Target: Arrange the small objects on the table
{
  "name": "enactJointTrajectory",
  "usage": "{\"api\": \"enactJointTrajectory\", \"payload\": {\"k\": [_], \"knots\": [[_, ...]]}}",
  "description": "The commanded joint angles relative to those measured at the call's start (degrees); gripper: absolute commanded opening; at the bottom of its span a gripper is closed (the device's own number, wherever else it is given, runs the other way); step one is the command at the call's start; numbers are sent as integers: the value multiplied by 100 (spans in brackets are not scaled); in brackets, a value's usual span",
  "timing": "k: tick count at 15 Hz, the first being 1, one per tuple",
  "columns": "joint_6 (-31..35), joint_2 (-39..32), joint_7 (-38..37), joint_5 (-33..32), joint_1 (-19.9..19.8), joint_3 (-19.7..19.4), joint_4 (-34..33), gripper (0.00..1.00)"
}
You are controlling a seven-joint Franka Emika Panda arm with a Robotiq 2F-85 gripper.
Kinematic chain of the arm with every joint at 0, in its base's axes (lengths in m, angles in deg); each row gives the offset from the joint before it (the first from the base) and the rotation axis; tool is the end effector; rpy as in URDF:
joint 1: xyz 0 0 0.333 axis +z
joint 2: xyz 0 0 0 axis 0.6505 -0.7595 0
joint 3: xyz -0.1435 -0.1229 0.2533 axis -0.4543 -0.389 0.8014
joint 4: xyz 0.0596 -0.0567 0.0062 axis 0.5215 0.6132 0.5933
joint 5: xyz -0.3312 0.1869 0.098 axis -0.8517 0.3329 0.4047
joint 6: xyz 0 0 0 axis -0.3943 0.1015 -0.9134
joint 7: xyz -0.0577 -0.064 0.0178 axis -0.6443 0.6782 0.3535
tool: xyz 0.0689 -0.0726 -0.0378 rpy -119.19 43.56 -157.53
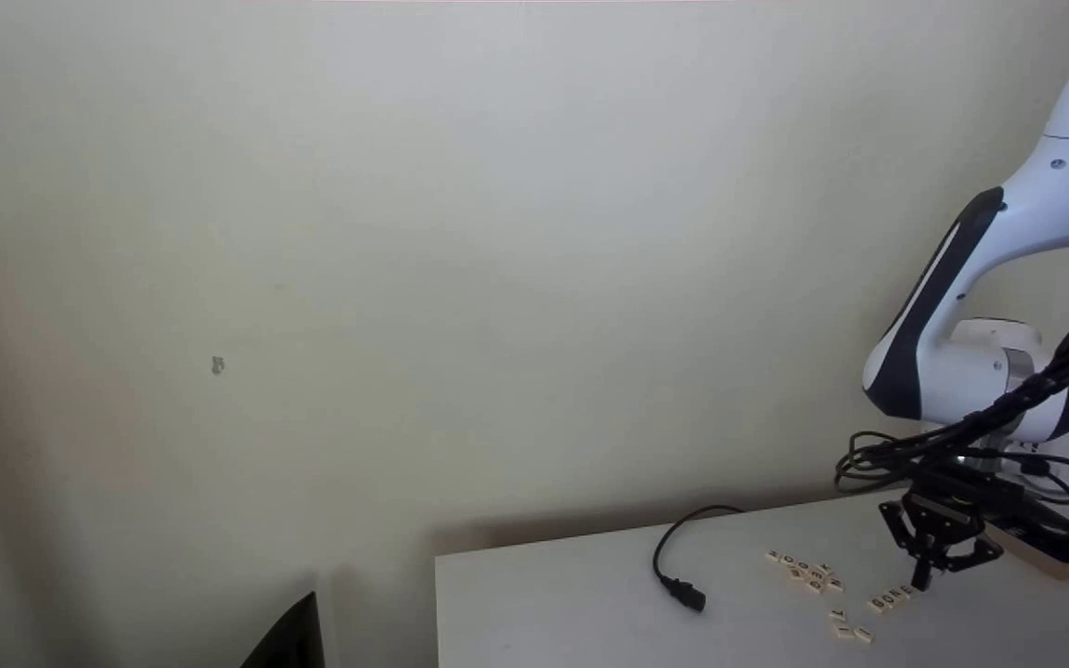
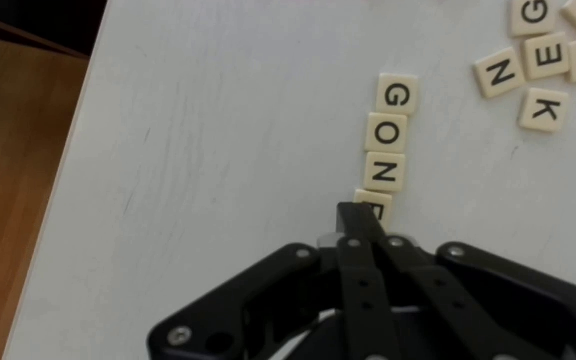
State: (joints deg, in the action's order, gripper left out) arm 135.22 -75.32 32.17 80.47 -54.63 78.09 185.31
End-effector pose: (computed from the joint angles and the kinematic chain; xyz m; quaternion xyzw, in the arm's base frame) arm 0.4386 -0.1801 0.0455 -0.7719 0.6279 0.0870 0.0484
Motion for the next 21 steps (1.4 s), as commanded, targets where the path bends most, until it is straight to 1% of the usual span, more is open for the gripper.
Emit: {"api": "enactJointTrajectory", "payload": {"k": [1, 4, 6, 7, 8, 11, 13, 18, 19, 20, 21], "knots": [[259, 288, 160, 202, 36, 40, 296, 0], [326, 365, 238, 126, 70, 51, 369, 0], [264, 428, 424, 93, 28, 111, 396, 0], [242, 459, 504, 47, 40, 105, 417, 0], [246, 475, 507, -50, 136, 22, 446, 0], [254, 564, 793, -227, 202, -10, 512, 0], [206, 616, 1122, -500, 251, -37, 548, 0], [263, 751, 1524, -1366, 497, -235, 706, 0], [265, 787, 1605, -1522, 538, -273, 740, 26], [254, 825, 1700, -1686, 570, -312, 769, 27], [250, 857, 1823, -1843, 584, -329, 794, 33]]}}
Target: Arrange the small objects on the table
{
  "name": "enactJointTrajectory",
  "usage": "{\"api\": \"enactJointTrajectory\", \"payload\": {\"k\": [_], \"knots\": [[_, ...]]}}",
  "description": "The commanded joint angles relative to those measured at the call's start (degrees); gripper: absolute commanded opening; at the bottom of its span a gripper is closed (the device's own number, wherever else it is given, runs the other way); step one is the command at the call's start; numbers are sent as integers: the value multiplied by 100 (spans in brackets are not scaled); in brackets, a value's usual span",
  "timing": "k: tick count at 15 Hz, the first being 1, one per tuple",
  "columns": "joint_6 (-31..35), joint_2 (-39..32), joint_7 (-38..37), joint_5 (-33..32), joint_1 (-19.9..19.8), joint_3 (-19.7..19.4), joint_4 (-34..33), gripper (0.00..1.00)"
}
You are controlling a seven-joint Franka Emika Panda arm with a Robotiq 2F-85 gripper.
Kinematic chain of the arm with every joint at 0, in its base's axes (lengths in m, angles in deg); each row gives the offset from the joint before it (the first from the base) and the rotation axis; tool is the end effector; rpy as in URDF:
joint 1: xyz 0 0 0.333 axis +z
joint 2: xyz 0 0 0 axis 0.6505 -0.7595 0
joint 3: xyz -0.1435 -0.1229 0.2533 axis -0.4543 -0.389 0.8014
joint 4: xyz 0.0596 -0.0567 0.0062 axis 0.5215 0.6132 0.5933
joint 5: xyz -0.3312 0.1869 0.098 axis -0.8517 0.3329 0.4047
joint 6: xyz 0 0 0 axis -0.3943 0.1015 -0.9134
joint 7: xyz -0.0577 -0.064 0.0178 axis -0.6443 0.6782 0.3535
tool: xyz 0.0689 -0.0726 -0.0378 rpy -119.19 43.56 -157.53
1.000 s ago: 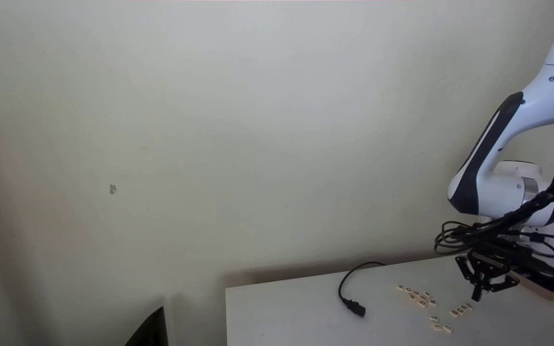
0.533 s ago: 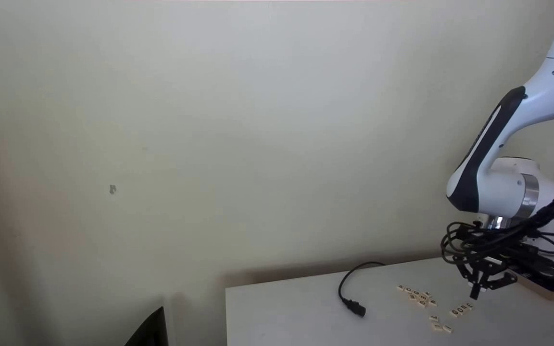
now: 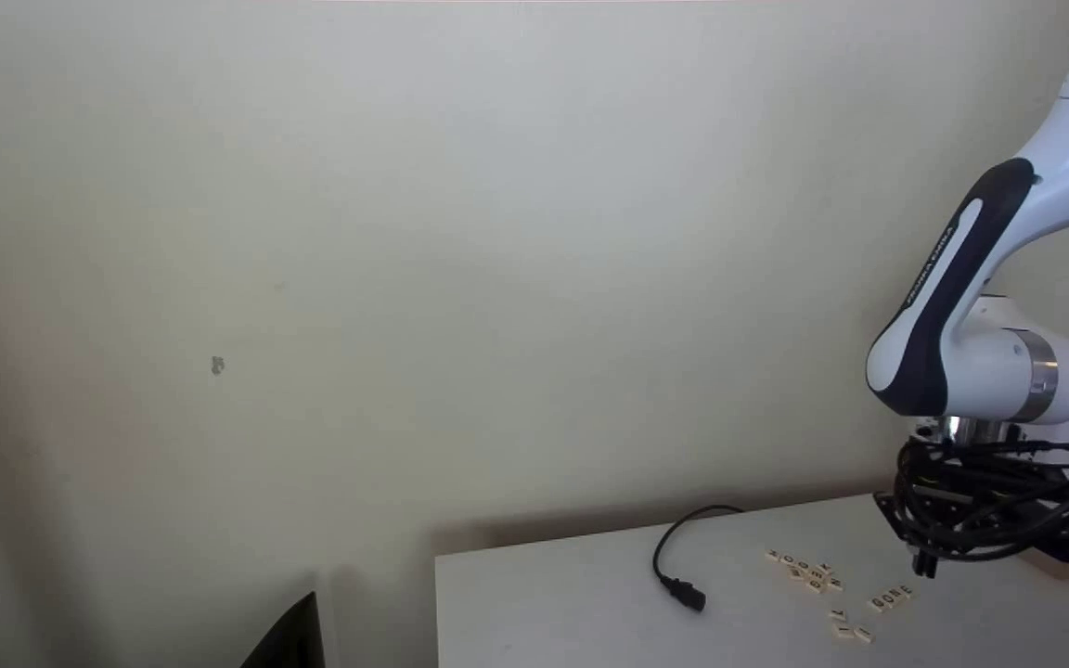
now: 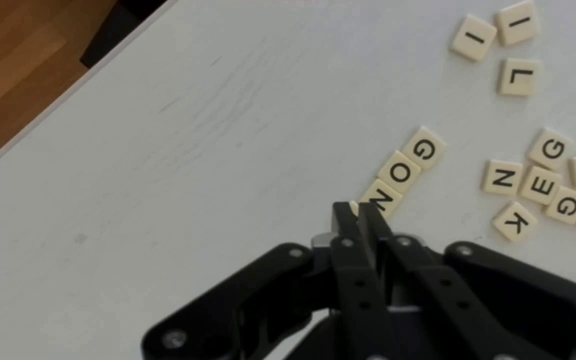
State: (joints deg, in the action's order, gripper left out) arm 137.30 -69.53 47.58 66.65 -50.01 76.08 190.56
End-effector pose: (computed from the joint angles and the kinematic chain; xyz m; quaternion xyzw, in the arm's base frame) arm 0.4408 -0.1518 0.0769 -0.9156 0.3967 0.0633 0.0162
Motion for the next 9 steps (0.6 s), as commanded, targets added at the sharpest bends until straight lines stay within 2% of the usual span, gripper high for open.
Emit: {"api": "enactJointTrajectory", "payload": {"k": [1, 9], "knots": [[44, 314, 379, -606, 140, -150, 295, 40], [34, 656, 1389, -1577, 66, -116, 513, 96]]}}
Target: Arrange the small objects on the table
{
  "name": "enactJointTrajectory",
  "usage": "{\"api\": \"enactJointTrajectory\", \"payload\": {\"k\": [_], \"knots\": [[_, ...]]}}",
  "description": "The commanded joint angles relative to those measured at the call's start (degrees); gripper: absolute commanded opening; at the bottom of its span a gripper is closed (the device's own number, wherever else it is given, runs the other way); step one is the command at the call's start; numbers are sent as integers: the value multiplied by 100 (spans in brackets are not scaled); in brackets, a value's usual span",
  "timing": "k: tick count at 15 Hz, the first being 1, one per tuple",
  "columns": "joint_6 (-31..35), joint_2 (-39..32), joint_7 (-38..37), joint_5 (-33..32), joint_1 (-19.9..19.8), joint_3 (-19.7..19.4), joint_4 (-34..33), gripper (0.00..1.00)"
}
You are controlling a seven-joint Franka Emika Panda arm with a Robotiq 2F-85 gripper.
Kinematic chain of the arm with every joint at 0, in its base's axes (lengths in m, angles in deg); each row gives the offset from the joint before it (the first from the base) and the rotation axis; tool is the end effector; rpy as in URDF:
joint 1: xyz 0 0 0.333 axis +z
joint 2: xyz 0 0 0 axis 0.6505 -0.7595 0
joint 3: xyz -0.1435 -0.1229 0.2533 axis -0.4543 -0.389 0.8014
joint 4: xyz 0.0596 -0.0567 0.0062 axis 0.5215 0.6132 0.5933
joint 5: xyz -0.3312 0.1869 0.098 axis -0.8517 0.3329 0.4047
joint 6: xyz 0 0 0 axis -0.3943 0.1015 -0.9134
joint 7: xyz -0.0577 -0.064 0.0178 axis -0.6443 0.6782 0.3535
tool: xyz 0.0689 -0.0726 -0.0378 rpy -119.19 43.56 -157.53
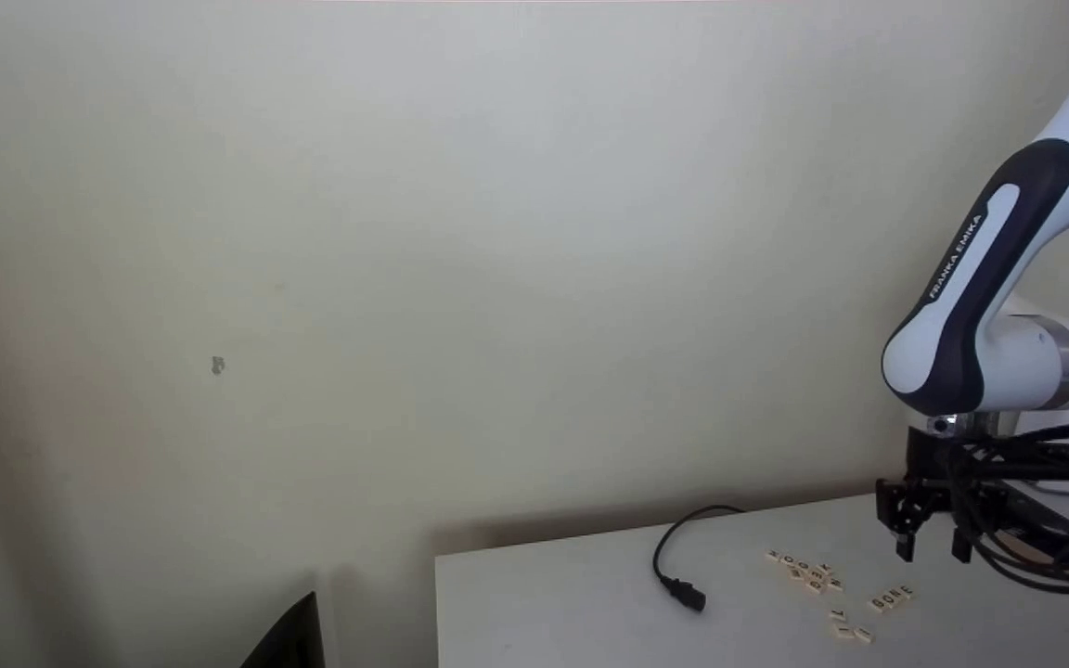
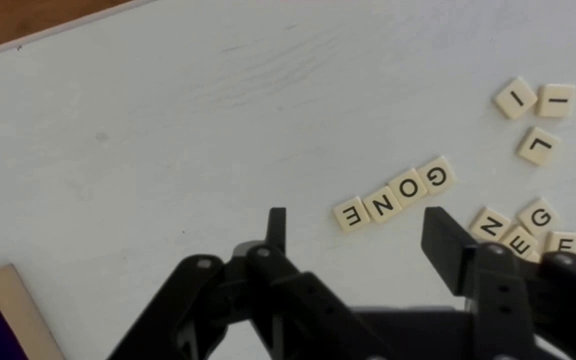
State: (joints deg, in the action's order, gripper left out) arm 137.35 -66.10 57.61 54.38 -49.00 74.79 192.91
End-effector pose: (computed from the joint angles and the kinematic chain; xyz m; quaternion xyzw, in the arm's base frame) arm 0.4406 -0.1442 0.0957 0.9741 -0.2182 -0.0587 0.0090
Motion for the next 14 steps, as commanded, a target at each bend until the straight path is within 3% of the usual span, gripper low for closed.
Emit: {"api": "enactJointTrajectory", "payload": {"k": [1, 8, 14], "knots": [[30, 354, 521, -448, -43, 16, 311, 99], [32, 679, 1019, -995, 9, -48, 576, 100], [21, 1015, 994, -1421, 112, -194, 785, 100]]}}
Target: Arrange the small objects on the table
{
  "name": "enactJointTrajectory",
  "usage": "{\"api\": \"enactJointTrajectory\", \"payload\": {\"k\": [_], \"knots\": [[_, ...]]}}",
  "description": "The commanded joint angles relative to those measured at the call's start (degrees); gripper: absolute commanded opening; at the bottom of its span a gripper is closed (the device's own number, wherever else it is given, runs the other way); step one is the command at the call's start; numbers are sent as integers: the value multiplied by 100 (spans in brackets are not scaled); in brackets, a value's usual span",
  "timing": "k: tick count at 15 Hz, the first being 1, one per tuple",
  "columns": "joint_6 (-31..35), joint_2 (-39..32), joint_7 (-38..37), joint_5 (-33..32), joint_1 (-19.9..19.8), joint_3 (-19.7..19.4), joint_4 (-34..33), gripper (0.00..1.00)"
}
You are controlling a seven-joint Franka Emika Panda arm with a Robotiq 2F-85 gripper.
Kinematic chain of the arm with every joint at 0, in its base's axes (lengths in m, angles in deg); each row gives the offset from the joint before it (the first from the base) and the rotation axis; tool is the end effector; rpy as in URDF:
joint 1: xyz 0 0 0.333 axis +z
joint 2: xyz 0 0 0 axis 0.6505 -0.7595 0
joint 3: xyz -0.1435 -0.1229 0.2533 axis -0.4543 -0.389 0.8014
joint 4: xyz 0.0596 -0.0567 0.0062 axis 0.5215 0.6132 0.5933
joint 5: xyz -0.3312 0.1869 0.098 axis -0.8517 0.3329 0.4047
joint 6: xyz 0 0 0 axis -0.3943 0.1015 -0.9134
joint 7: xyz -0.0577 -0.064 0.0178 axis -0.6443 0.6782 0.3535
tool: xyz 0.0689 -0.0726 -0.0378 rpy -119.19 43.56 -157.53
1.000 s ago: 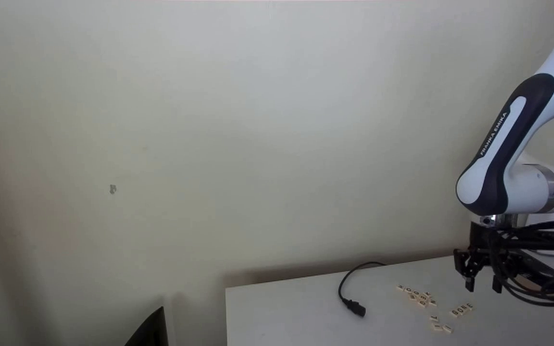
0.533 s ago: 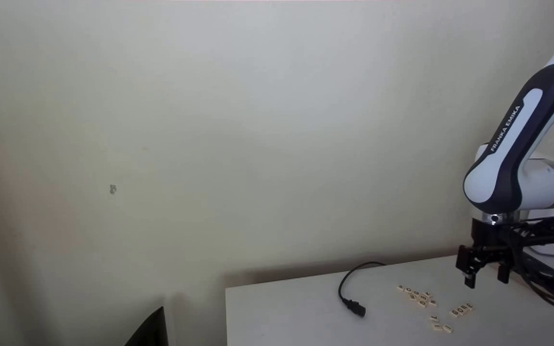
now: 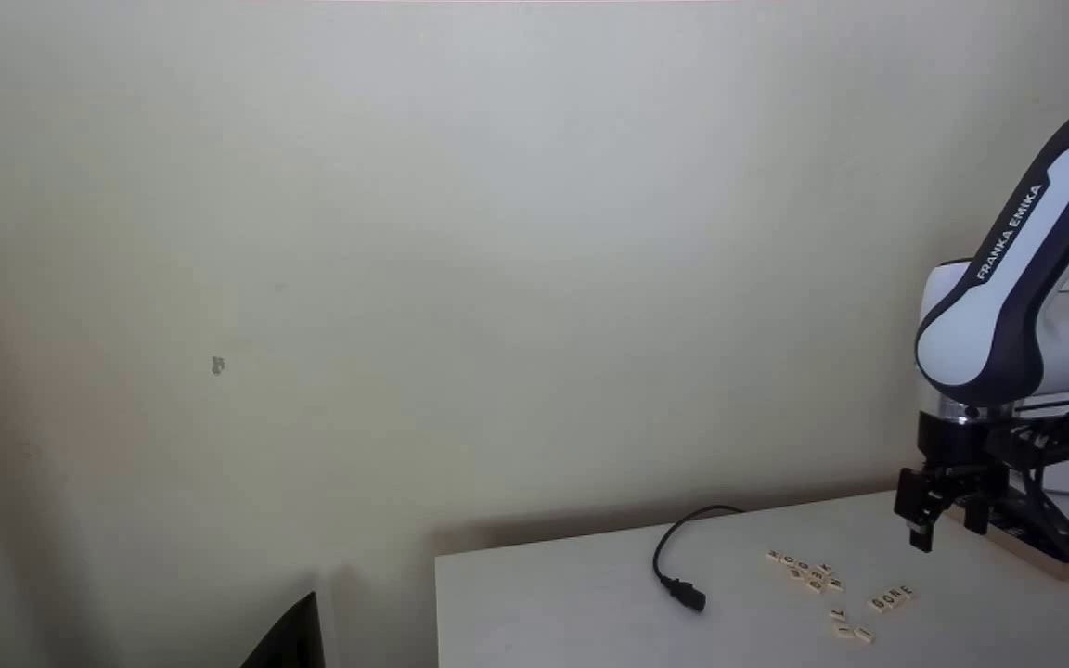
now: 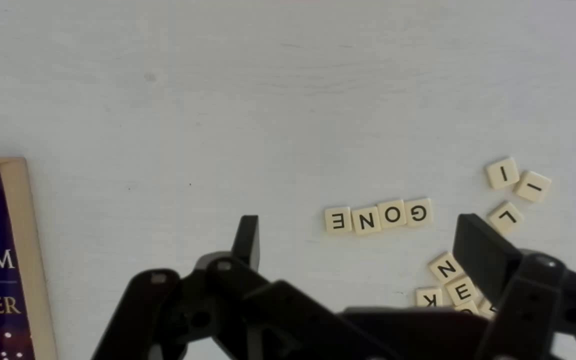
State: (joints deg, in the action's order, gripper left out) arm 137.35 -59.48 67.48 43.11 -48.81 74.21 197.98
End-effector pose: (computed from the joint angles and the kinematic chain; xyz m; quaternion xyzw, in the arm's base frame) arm 0.4274 -0.1325 0.1259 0.9972 -0.0453 -0.0538 0.0272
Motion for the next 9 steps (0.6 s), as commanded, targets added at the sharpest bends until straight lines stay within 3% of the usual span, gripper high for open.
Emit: {"api": "enactJointTrajectory", "payload": {"k": [1, 9], "knots": [[24, 414, 18, -314, 80, -133, 319, 100], [-19, 377, 31, -231, -1, -45, 199, 100]]}}
